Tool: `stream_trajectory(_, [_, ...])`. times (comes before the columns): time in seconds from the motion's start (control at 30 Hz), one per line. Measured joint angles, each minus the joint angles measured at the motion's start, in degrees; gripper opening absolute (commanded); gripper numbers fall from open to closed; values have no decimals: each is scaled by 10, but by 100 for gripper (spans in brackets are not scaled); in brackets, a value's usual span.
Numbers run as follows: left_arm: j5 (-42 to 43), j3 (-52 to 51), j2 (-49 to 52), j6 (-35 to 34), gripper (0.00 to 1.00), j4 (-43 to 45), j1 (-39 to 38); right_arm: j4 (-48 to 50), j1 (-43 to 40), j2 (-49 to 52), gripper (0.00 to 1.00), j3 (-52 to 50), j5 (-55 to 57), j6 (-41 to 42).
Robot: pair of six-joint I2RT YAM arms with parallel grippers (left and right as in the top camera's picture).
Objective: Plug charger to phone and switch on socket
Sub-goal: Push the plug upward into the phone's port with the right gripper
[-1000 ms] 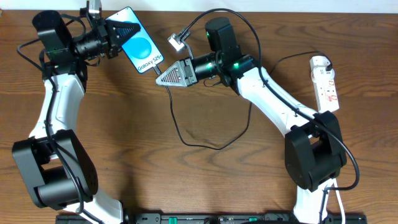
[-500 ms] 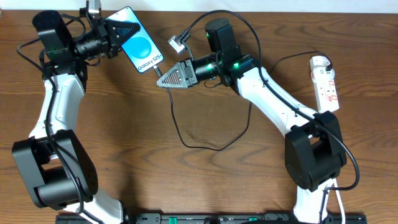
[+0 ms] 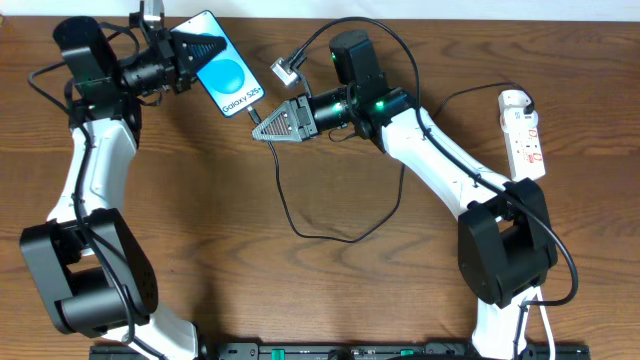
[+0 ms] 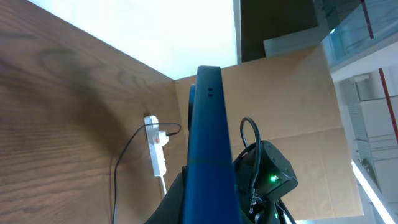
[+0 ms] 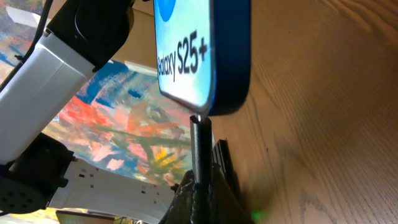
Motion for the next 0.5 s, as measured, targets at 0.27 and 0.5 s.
stream_trajectory(0.27, [2,0,0,2,7,0,-4,1,0,0,1,0,0,0])
stream_trajectory(0.5, [2,0,0,18,7,0,-4,-2,0,0,1,0,0,0])
